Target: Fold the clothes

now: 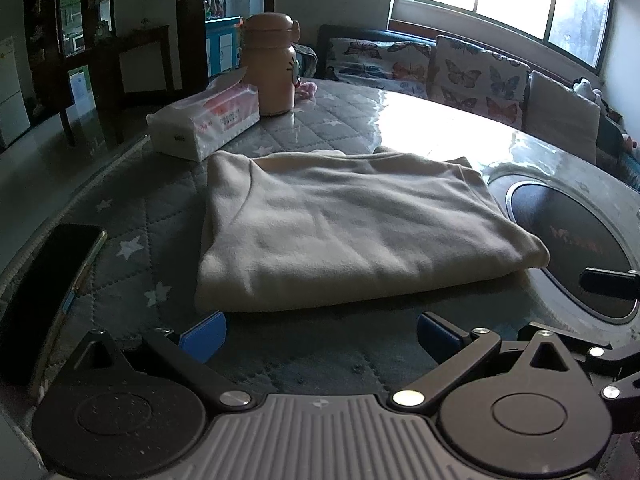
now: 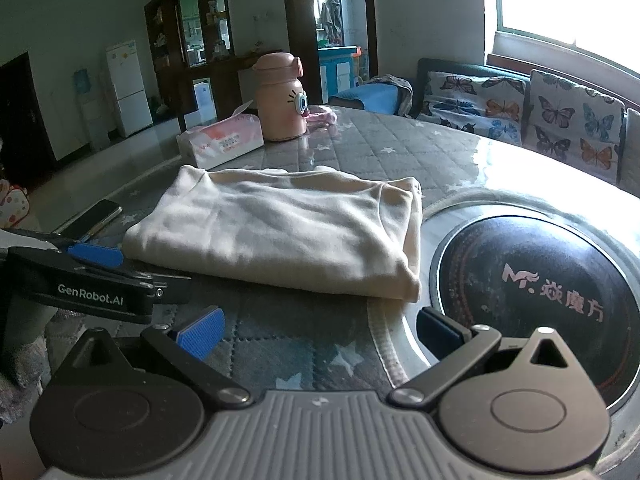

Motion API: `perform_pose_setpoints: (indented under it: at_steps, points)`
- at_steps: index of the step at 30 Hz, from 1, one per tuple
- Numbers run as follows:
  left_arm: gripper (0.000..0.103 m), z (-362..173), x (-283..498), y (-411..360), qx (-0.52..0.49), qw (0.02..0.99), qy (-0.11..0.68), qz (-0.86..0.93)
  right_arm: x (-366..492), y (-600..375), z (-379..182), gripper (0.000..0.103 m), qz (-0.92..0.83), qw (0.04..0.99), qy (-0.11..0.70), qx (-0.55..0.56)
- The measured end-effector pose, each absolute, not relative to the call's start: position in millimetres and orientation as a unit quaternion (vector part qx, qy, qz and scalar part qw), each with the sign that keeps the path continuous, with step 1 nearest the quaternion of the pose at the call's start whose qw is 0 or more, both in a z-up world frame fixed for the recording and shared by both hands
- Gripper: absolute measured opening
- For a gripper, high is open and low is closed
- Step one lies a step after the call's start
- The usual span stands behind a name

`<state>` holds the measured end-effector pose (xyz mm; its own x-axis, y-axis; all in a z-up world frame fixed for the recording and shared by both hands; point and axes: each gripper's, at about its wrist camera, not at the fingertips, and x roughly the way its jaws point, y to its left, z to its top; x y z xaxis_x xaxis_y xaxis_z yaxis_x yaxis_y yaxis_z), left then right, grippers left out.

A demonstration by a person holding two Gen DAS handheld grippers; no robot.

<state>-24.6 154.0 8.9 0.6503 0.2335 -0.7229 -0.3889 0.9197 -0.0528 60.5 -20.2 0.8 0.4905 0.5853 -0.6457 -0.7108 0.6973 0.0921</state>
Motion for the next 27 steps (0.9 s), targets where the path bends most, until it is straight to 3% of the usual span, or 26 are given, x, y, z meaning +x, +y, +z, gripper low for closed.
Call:
perform_pose_setpoints:
  at_steps: [27]
  points:
    - [0.103,5.6,-27.6,151.3,-0.1,0.899,0.389,0.176,60.0,-20.1,-2.4,0.103,0.382,0.853,0.344,-0.091]
